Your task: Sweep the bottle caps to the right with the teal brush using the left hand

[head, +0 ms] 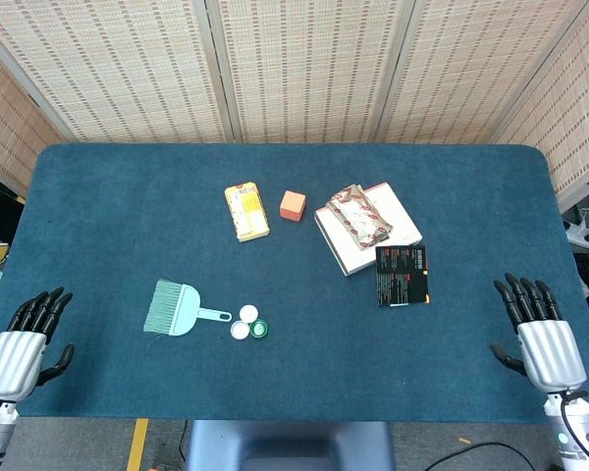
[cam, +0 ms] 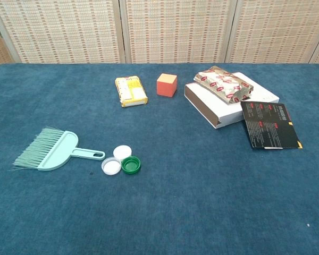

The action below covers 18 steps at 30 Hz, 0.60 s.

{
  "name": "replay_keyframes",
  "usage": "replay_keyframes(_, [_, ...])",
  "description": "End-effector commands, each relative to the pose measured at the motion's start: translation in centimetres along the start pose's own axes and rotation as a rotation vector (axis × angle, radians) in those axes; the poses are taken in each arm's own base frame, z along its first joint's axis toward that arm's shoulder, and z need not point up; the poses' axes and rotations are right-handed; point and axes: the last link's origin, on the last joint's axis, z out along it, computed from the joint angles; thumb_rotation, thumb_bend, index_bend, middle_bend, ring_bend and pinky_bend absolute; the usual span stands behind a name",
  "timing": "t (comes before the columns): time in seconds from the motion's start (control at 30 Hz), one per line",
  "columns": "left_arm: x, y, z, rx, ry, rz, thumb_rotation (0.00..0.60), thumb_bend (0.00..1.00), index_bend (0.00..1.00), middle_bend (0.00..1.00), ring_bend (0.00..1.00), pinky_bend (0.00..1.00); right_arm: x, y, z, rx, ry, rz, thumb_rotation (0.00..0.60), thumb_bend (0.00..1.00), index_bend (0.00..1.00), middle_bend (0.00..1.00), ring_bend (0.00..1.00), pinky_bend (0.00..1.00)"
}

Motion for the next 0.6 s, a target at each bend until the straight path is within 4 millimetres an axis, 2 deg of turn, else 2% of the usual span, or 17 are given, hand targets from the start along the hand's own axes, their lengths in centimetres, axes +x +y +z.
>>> replay_keyframes(0.03, [-0.1,0.0,0.0,0.001,-0.002,0.001,0.6,0.41,0.0,0.0,0.0,0.12,0.0,0.0,0.0,0.0,-0.001,0.0,0.6,0.15,0.0,0.0,0.0,0.0])
replay_keyframes(0.07, [-0.2,0.0,0.1,-0.001,-0.004,0.0,0.6,0.41,0.0,0.0,0.0,0.12,-0.1,0.0,0.0,0.0,-0.003,-0.001,0.6,0.15,0.0,0.0,0.0,0.0])
replay_keyframes(0.13, [-1.0,1.6,0.8,-0.071,-0.009,-0.018,0.6,0.41,0.0,0.0,0.0,0.13,-0.3,-0.4,0.1,0.024,-0.003,-0.003,0.6,0.15,0.0,0.0,0.0,0.0])
replay_keyframes(0.23, [-2.3,3.3,1.9,-0.145,-0.036,-0.045,0.6,0.41,0.0,0.01,0.03,0.24,-0.6,-0.7,0.5,0.044,-0.004,-0.002,0.6,0.15,0.0,0.0,0.0,0.0])
replay_keyframes(0.33, [-3.6,5.4,3.9,-0.201,-0.07,-0.028,0.6,0.42,0.03,0.05,0.17,0.4,-0.9,-0.7,1.4,0.054,-0.01,-0.006,0.6,0.15,0.0,0.0,0.0,0.0])
replay_keyframes(0.37, [-3.9,6.1,4.6,-0.214,-0.074,-0.023,0.6,0.42,0.05,0.08,0.26,0.48,-1.0,-0.7,1.7,0.052,-0.007,-0.008,0.6,0.15,0.0,0.0,0.0,0.0])
replay_keyframes(0.47, [-5.1,8.3,6.9,-0.252,-0.09,-0.021,0.6,0.42,0.09,0.14,0.44,0.62,-1.2,-0.7,2.4,0.046,0.009,-0.008,0.6,0.15,0.0,0.0,0.0,0.0])
replay_keyframes(0.6, [-6.1,10.7,9.2,-0.28,-0.099,-0.007,0.6,0.42,0.12,0.17,0.53,0.69,-1.1,-0.5,2.5,0.045,0.033,-0.007,0.6,0.15,0.0,0.0,0.0,0.0])
